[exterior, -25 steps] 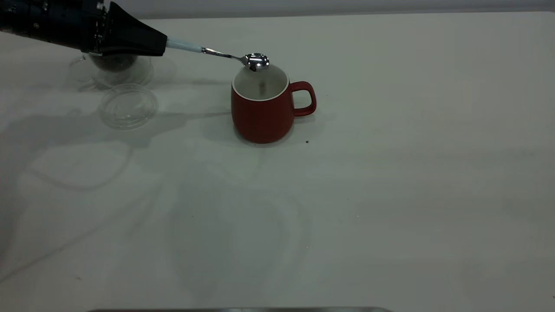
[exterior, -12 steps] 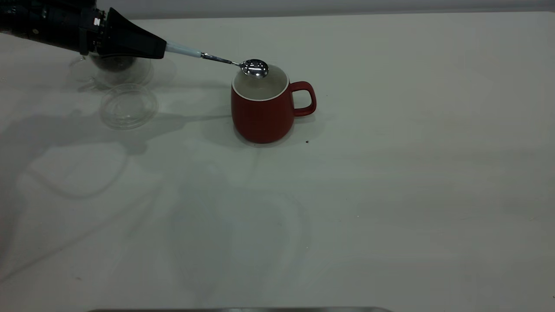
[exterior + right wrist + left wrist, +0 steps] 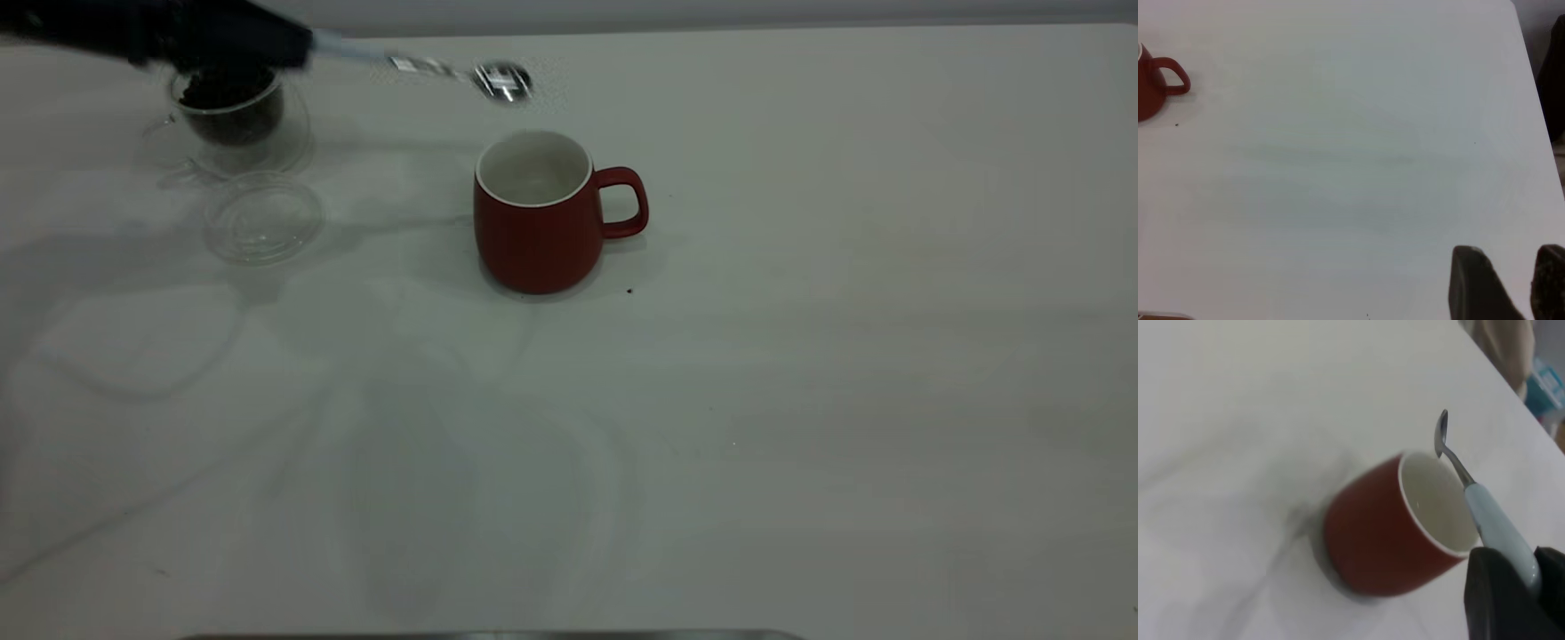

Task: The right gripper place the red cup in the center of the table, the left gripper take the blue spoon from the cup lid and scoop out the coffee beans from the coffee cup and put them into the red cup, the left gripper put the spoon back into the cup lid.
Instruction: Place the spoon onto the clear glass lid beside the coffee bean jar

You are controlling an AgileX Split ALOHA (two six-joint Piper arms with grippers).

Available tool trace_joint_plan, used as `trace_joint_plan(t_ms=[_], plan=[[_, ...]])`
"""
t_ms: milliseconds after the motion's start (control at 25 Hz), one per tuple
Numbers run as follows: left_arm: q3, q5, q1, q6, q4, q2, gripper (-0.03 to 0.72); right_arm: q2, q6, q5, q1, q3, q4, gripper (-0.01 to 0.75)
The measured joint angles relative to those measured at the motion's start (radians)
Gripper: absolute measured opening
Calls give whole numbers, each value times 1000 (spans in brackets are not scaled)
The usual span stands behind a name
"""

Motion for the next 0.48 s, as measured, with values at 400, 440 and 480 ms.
trace_joint_plan(t_ms=[400,440,480], plan=[[5,13,326,-375,229,-96,123,0,0,0,0,0,0,242],[13,10,360,-401,229,-91,123,0,0,0,0,0,0,242],[25,9,387,-423,229,-84,123,0,0,0,0,0,0,242]])
